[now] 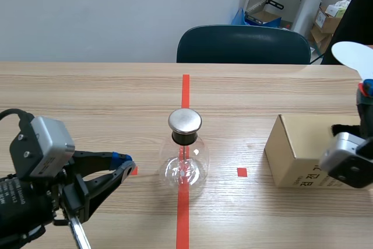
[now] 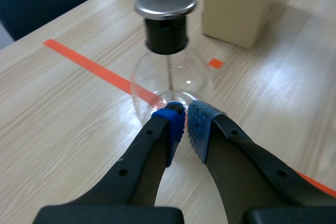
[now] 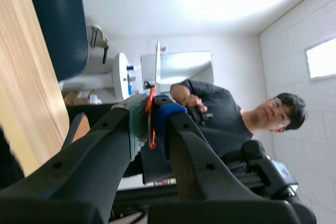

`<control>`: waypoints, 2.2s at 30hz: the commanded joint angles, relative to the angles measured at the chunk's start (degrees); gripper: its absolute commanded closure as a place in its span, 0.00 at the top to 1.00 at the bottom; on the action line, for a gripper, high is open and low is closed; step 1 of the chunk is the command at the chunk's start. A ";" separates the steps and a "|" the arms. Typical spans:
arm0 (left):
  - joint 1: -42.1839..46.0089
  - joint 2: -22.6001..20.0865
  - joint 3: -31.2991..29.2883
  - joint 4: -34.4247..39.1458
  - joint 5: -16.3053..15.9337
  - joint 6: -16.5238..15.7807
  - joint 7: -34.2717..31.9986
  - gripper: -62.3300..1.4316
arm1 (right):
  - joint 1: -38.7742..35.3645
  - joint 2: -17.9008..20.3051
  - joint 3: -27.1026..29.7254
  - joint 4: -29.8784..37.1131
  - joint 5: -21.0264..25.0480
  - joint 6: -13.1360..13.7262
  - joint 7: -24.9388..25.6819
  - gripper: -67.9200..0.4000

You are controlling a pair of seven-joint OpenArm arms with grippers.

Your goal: Do the electroscope experiment

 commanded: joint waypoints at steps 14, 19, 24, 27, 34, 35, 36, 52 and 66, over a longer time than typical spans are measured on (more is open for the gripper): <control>-7.85 10.27 -0.22 -16.52 5.42 -0.17 -1.22 0.11 | 0.17 2.45 -17.14 1.42 -9.11 -6.08 -14.47 0.03; -9.51 12.48 -0.22 -20.50 7.23 -0.37 -2.49 0.11 | 0.17 2.45 -21.24 1.33 -12.72 -6.08 -19.45 0.03; -10.67 14.75 -0.22 -23.21 10.82 -0.66 -4.07 0.11 | 0.17 2.25 -24.39 -0.04 -16.59 -6.08 -23.32 0.03; -10.80 16.20 -0.22 -23.67 13.44 -0.76 -4.31 0.11 | 0.17 2.12 -25.64 -1.79 -18.40 -6.29 -24.52 0.03; -10.80 18.05 -0.22 -23.69 17.35 -0.81 -4.22 0.11 | 0.17 2.12 -26.60 -3.80 -19.78 -9.09 -26.03 0.03; -10.78 18.10 -0.20 -23.69 17.66 -0.83 -4.24 0.11 | 0.17 2.14 -26.60 -3.80 -19.78 -9.09 -26.03 0.03; -10.78 18.18 -0.20 -23.69 17.70 -0.81 -4.20 0.11 | 0.17 2.14 -26.60 -3.80 -19.78 -9.09 -26.14 0.03; -10.75 18.34 -0.20 -23.69 17.70 -0.79 -3.78 0.11 | 0.17 2.14 -26.60 -3.80 -19.78 -9.03 -26.18 0.03; -10.58 18.34 -0.20 -23.69 17.68 -0.79 -3.78 0.11 | 0.17 2.14 -26.60 -3.80 -19.78 -9.03 -26.16 0.03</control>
